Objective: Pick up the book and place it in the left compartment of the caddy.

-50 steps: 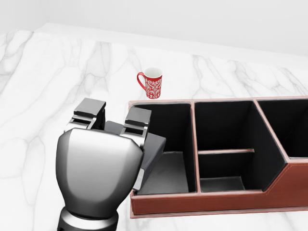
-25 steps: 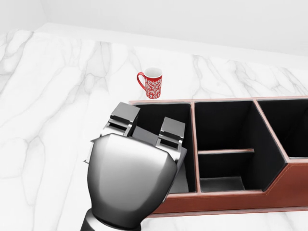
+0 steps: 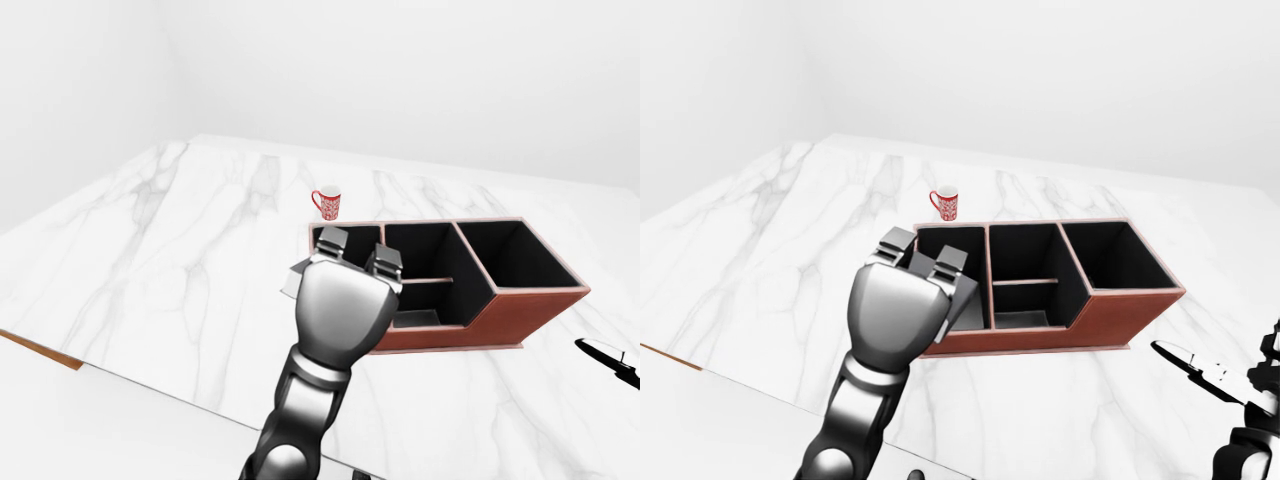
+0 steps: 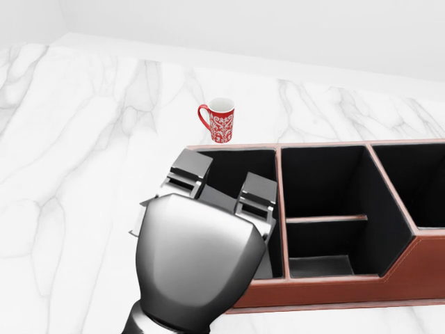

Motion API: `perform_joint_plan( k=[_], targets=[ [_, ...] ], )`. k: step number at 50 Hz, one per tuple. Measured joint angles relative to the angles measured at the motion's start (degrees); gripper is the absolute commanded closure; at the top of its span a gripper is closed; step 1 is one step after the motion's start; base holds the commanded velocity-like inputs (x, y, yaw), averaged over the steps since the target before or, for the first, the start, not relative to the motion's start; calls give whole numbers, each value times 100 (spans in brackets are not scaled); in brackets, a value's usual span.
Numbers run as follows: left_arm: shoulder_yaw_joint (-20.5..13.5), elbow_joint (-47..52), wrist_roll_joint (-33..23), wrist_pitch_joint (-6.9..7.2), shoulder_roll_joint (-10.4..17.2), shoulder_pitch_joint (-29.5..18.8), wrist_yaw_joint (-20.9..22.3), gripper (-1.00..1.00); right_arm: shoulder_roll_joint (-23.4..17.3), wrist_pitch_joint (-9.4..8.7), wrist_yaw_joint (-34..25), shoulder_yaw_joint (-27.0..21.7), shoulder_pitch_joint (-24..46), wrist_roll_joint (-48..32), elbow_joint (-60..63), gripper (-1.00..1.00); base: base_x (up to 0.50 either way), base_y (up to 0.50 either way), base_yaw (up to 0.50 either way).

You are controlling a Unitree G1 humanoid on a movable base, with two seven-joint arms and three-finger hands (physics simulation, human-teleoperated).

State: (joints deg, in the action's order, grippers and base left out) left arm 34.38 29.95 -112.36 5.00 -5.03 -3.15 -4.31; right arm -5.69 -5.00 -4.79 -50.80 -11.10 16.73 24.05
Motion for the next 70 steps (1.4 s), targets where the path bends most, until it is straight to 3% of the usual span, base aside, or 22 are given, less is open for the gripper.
perform_joint_plan(
  k=[12,25,42,54,70],
  targets=[
    [82,-224,4,0,9,-285,206,100,-5,0,-5,-5,3,9,4,-100,0,0,0],
    [-116,-782,7,0,-274,-597,402,100,-2,0,-26,5,2,-5,15,-100,0,0,0],
    [-211,-1311,17,0,-410,-1218,942,100,-10,0,-33,19,10,-13,21,-100,0,0,0],
    [-107,-1697,25,0,-197,-1735,1445,100,-5,0,-47,22,6,-12,12,-100,0,0,0],
    [-83,-2035,42,0,-60,-2074,1922,100,-7,0,-45,30,9,-11,1,-100,0,0,0]
  ],
)
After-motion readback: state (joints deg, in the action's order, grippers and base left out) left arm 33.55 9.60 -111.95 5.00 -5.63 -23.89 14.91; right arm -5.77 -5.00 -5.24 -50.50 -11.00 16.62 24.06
